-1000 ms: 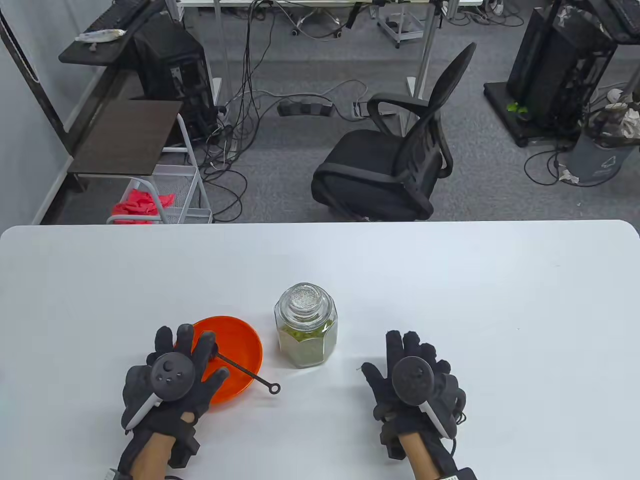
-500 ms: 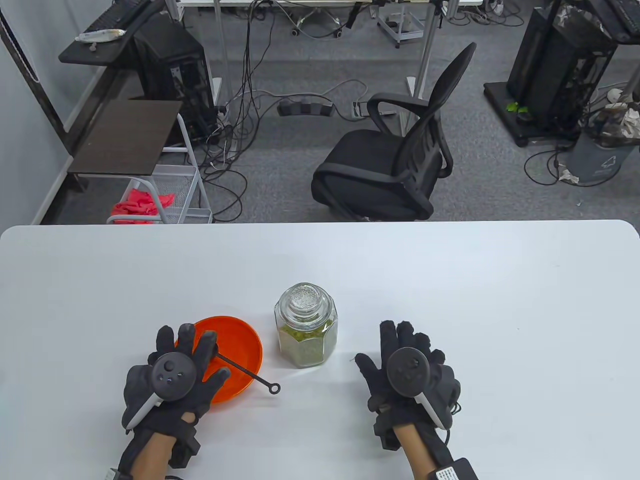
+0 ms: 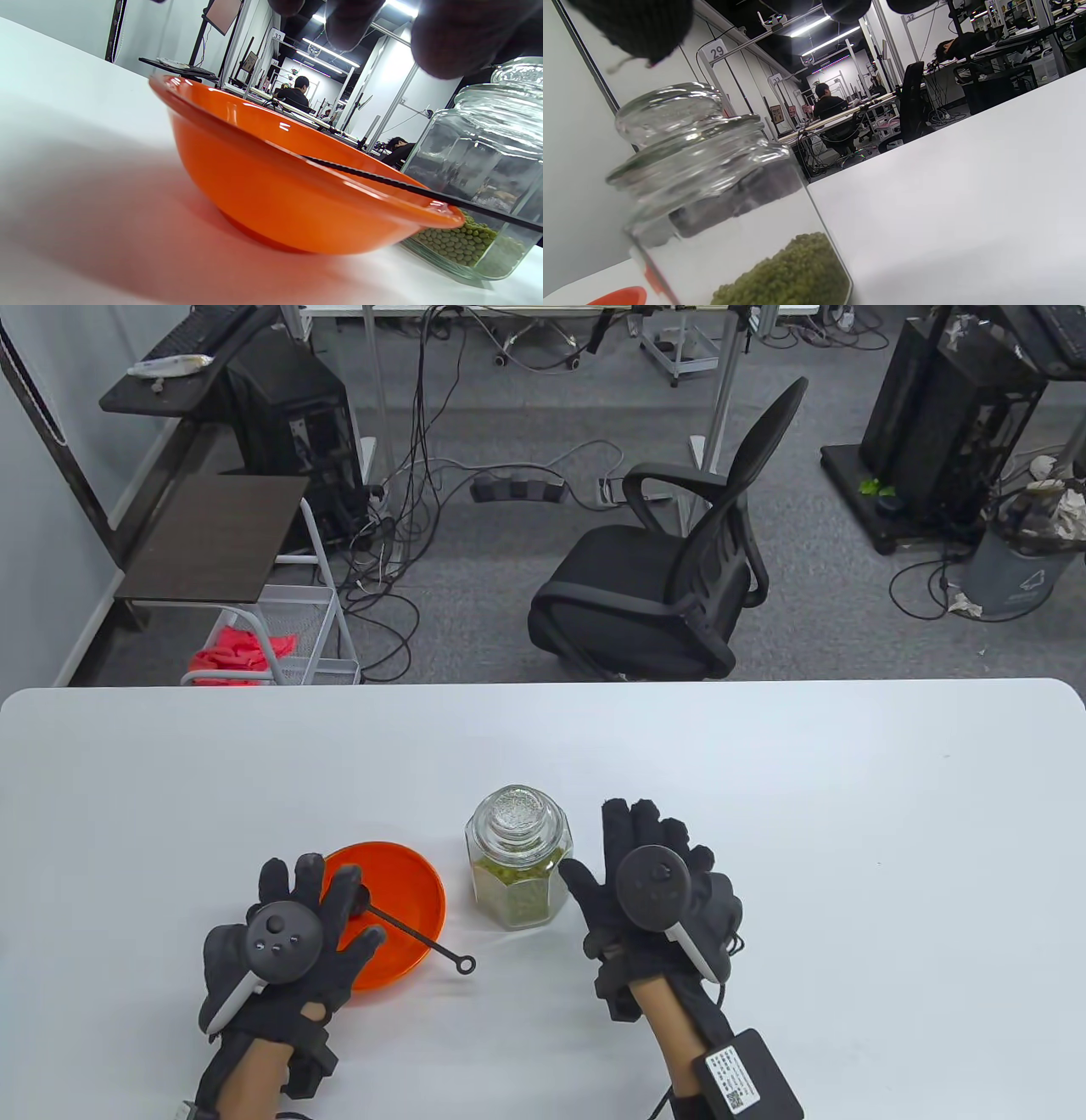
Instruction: Portion mung beans with measuring scoop (Bowl in hand)
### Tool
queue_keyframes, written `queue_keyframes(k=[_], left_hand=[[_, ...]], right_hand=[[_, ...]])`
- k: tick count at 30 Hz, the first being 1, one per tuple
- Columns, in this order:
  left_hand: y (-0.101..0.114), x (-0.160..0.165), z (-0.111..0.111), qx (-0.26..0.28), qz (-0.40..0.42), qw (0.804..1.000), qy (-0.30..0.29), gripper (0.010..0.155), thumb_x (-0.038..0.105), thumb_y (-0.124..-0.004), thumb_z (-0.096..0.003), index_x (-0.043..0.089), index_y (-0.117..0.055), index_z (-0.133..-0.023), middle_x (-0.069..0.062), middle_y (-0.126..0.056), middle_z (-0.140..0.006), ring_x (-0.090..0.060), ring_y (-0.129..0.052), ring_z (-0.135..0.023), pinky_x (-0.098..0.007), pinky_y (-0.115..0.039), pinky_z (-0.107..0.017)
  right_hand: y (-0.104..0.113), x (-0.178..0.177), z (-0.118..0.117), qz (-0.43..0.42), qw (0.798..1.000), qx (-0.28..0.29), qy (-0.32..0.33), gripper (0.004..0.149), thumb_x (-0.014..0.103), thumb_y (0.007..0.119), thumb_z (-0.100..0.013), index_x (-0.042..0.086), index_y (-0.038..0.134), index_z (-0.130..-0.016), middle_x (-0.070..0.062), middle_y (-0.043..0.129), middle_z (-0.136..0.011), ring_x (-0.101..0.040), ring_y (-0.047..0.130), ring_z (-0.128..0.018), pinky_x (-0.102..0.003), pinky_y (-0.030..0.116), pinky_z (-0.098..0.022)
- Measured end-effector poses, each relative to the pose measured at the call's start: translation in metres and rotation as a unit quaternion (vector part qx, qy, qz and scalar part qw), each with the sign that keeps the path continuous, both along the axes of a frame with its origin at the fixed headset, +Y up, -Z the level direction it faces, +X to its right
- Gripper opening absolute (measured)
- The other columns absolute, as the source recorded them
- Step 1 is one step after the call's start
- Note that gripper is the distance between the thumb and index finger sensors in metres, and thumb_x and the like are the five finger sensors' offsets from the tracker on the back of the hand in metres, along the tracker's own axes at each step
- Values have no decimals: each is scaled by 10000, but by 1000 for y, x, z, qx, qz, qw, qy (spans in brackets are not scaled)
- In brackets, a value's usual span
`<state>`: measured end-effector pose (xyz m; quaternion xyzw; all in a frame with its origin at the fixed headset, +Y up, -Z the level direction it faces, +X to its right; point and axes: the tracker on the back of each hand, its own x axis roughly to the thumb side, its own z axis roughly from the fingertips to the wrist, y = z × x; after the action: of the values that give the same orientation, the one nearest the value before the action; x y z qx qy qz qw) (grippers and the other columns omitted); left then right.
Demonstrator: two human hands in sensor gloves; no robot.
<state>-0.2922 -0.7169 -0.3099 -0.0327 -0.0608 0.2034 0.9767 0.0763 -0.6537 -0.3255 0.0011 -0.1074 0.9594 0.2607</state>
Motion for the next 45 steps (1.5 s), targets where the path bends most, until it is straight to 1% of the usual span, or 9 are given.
queue_keyframes(k=[14, 19, 24, 28, 32, 35, 41, 45], left_hand=[[-1, 1, 0, -1, 2, 1000, -6, 786, 645, -654, -509, 344, -341, -1164, -62, -127, -1173, -523, -39, -1072, -752, -310, -733], [0, 1, 0, 0, 5, 1000, -6, 787, 645, -654, -508, 342, -341, -1164, -62, -129, -1173, -524, -40, -1072, -753, -309, -732], [-1, 1, 0, -2, 6, 1000, -7, 786, 645, -654, -509, 343, -341, -1164, -63, -129, -1173, -524, -41, -1072, -753, -310, -732], [-1, 2, 0, -3, 7, 1000, -9, 786, 644, -654, -510, 341, -342, -1165, -64, -129, -1173, -526, -41, -1071, -753, -310, -732], [-1, 2, 0, -3, 9, 1000, -9, 784, 645, -653, -510, 344, -343, -1164, -63, -129, -1173, -524, -41, -1071, -752, -311, -733], [0, 2, 0, -4, 10, 1000, -10, 784, 646, -651, -510, 345, -341, -1164, -62, -127, -1174, -524, -40, -1072, -754, -309, -730], [-1, 3, 0, -5, 11, 1000, -11, 783, 645, -652, -510, 344, -343, -1164, -63, -127, -1173, -525, -40, -1071, -752, -310, -732], [-1, 3, 0, -6, 11, 1000, -12, 784, 645, -652, -510, 343, -344, -1164, -65, -130, -1173, -526, -42, -1071, -752, -312, -733]], right_hand=[[17, -27, -15, -20, 999, 4, 30, 811, 526, 808, -440, 143, 508, -1088, -239, 461, -1118, -598, 453, -1001, -831, 312, -628], [20, -37, -22, -23, 999, 3, 36, 825, 527, 813, -439, 145, 485, -1093, -235, 458, -1119, -597, 457, -1000, -830, 317, -628], [19, -50, -28, -23, 999, 1, 44, 845, 530, 819, -437, 145, 459, -1098, -239, 447, -1120, -598, 457, -1000, -830, 322, -627], [15, -61, -35, -21, 999, -11, 49, 872, 535, 830, -431, 140, 432, -1100, -235, 432, -1122, -598, 448, -1002, -831, 319, -627], [8, -71, -42, -11, 998, -30, 55, 898, 534, 851, -420, 136, 419, -1099, -228, 427, -1125, -598, 442, -1005, -834, 312, -626], [3, -78, -47, 4, 997, -57, 61, 908, 529, 860, -418, 132, 411, -1100, -227, 415, -1127, -600, 432, -1008, -836, 302, -627], [4, -84, -52, 10, 997, -60, 52, 896, 482, 892, -416, 127, 428, -1095, -233, 426, -1118, -597, 441, -1007, -837, 296, -631], [3, -85, -54, 17, 997, -59, 44, 875, 457, 900, -418, 132, 445, -1091, -238, 446, -1106, -589, 490, -995, -836, 298, -632]])
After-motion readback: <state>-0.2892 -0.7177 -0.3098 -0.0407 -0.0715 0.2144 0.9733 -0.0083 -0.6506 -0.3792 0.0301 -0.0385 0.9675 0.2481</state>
